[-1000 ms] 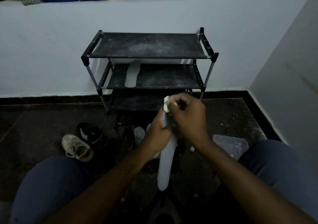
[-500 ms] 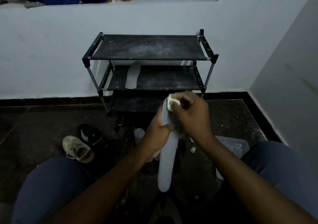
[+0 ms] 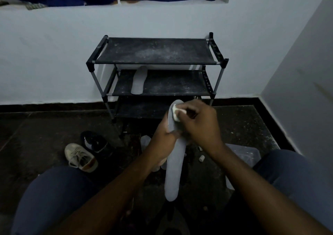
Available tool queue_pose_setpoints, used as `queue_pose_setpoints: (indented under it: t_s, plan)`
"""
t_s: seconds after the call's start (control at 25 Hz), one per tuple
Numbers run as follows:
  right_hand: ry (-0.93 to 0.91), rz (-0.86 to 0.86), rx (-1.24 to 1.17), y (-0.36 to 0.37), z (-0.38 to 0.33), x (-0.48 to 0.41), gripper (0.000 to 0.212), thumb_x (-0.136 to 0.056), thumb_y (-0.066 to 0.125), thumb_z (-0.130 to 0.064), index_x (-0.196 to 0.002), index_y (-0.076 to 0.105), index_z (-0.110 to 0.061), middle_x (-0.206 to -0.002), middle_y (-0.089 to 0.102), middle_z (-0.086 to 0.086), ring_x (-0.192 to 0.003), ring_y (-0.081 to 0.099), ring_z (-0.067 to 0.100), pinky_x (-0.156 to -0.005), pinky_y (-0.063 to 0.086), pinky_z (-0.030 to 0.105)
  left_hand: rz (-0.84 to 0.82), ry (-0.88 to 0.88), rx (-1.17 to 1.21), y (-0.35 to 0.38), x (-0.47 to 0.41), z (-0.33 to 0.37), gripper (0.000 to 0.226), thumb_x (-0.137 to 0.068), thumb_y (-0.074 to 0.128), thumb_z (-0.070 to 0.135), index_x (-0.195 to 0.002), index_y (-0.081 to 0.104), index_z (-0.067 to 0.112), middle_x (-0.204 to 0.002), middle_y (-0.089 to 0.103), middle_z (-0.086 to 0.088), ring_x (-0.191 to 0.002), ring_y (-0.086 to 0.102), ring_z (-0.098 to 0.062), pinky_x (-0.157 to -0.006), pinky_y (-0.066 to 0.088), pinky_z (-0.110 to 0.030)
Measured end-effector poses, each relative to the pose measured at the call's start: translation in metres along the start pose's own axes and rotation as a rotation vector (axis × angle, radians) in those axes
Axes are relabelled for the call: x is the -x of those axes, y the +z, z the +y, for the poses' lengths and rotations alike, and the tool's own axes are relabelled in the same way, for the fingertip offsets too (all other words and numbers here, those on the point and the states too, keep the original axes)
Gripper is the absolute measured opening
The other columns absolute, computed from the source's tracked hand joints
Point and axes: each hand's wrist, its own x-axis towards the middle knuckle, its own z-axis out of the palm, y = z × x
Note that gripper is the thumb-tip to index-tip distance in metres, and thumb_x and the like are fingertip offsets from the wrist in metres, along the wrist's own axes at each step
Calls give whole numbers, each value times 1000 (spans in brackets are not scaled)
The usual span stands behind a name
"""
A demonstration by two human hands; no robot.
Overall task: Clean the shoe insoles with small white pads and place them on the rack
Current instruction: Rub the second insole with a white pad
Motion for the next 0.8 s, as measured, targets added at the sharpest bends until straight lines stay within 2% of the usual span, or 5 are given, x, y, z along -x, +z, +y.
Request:
queue_pose_setpoints:
  t_s: [0.12, 0.32, 0.52, 0.64, 0.8]
  plan:
    - [-59, -4, 83, 7, 5, -2, 14, -91, 71, -10, -101, 79, -15, -95, 73, -3, -87, 67, 5, -81, 57, 27, 27, 28, -125, 2, -1, -2, 47, -95, 58, -6, -134, 55, 21, -126, 67, -2, -117, 66, -20, -103, 52, -51]
    - [179, 158, -27, -9, 20, -18, 11, -90, 73, -10, -96, 79, -16, -93, 75, -7, -86, 70, 2, -83, 61, 33, -90, -151, 314, 1, 5, 4, 56, -98, 47, -13, -141, 50, 21, -129, 65, -13, -116, 66, -37, -92, 57, -56]
    - [-102, -36, 62, 5, 3, -1, 17, -91, 71, -8, -104, 78, -15, -97, 72, -3, -89, 67, 4, -81, 54, 21, 137, -206, 462, 9, -4, -10, 17, -104, 54, 13, -120, 55, 9, -112, 69, -10, -109, 66, -21, -94, 55, -25]
    - [55, 101, 58, -4, 18, -17, 13, -92, 70, -9, -100, 78, -15, -96, 74, -5, -88, 68, 3, -83, 59, 30, -20, -234, 383, 9, 1, 1, 35, -102, 44, -6, -122, 56, 20, -130, 61, -21, -120, 60, -43, -98, 55, -51]
    - [240, 181, -32, -18, 27, -24, 13, -92, 72, -11, -102, 79, -16, -96, 76, -8, -89, 71, 0, -85, 61, 28, -104, -214, 438, 3, 2, 9, 44, -103, 42, -6, -142, 48, 14, -144, 55, -19, -126, 56, -48, -89, 56, -54]
